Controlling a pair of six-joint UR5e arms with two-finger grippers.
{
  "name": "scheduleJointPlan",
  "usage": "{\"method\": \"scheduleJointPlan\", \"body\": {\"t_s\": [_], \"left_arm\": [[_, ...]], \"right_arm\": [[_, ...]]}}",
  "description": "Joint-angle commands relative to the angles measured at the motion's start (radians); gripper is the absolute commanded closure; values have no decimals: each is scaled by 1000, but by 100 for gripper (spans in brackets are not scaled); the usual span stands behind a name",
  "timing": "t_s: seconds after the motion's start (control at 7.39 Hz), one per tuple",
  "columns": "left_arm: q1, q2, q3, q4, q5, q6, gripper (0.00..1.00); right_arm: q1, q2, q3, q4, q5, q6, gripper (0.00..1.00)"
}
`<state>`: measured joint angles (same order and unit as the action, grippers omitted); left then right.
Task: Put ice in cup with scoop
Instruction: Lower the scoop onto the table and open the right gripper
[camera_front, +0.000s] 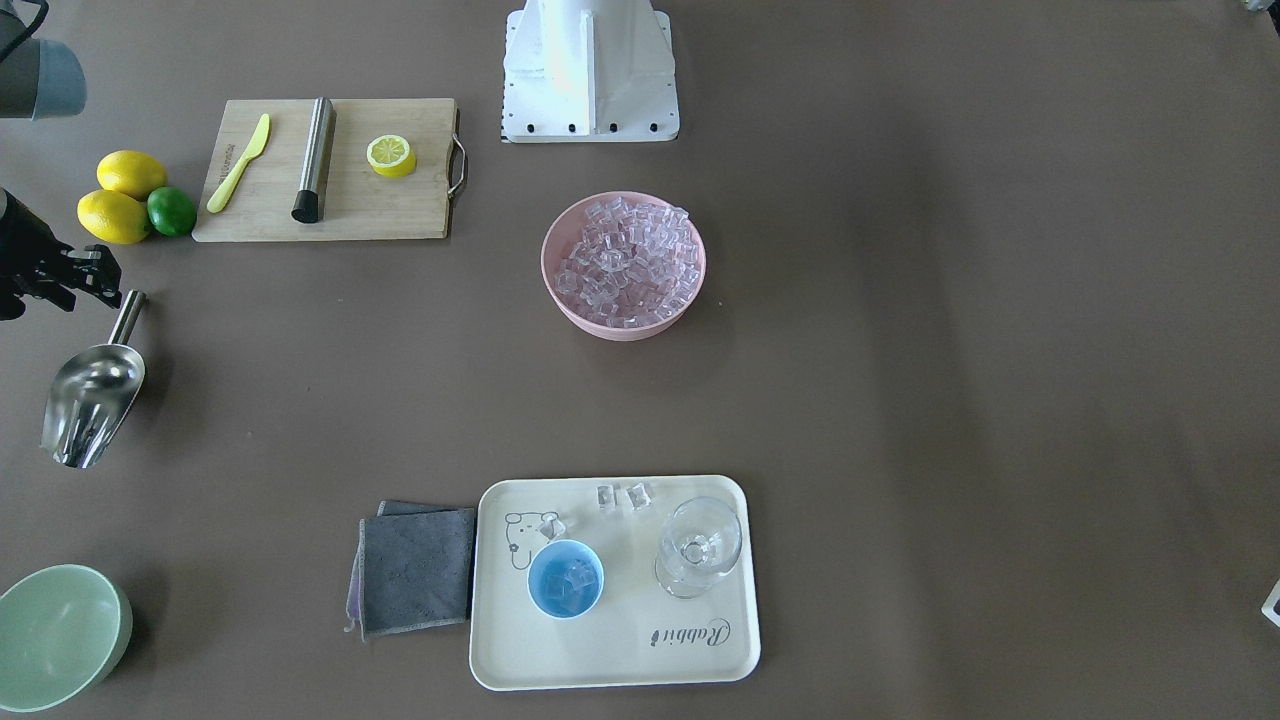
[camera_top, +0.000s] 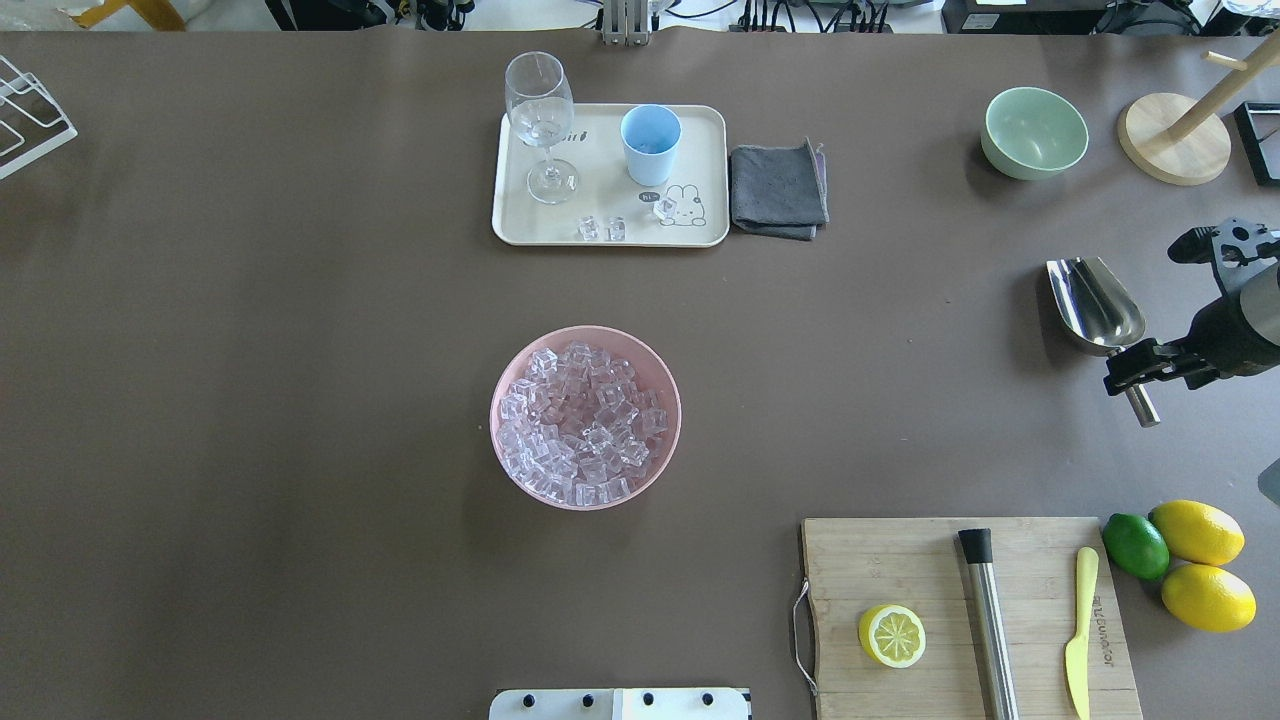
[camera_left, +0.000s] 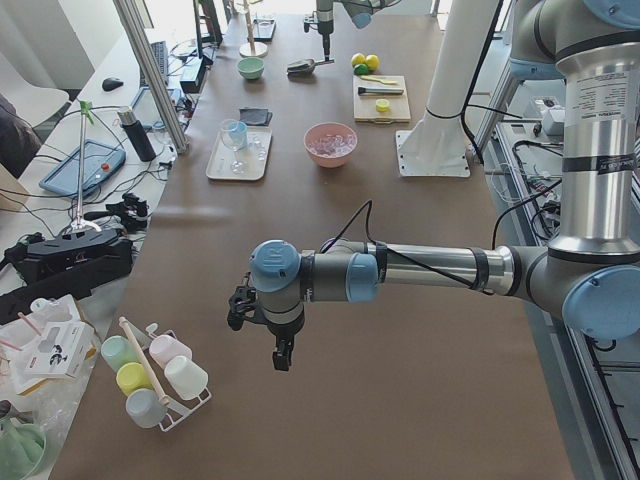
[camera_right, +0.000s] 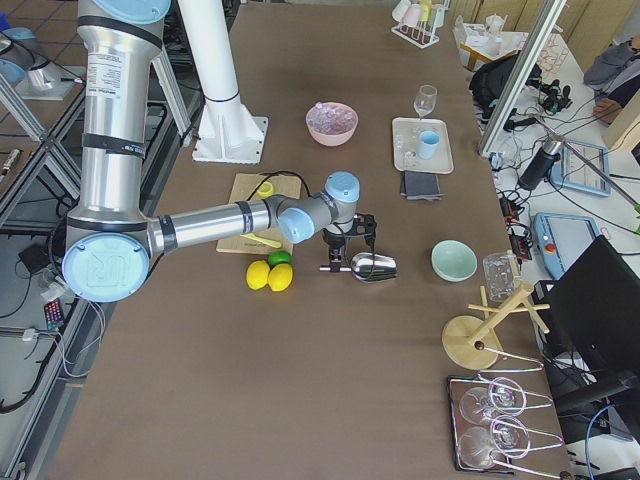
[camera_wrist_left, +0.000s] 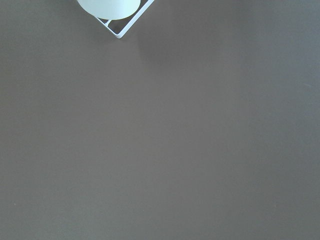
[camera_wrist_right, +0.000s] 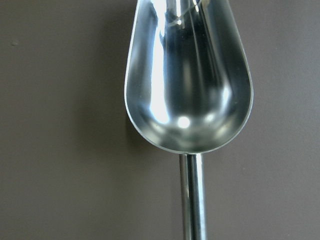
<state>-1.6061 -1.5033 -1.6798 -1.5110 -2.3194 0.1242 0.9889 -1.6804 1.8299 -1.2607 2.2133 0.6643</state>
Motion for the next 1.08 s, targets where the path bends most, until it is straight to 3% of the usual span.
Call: {"method": "scheduleJointPlan", "body": {"t_s": [0.0, 0.27, 0.41, 0.68, 0.95], "left_arm": [[0, 0, 0, 0, 2, 0, 1], [0, 0, 0, 2, 2, 0, 1], [0, 0, 0, 0, 2, 0, 1], [0, 0, 0, 2, 2, 0, 1], [0, 0, -1, 0, 2, 0, 1]], "right_arm": [[39, -28, 54, -12, 11, -8, 0], [172, -39, 54, -48, 54, -53, 0], [268, -39, 49, -87, 63, -200, 0], [436, -29, 40, -280, 95, -520, 0], [516, -36, 3, -301, 97, -636, 0]]}}
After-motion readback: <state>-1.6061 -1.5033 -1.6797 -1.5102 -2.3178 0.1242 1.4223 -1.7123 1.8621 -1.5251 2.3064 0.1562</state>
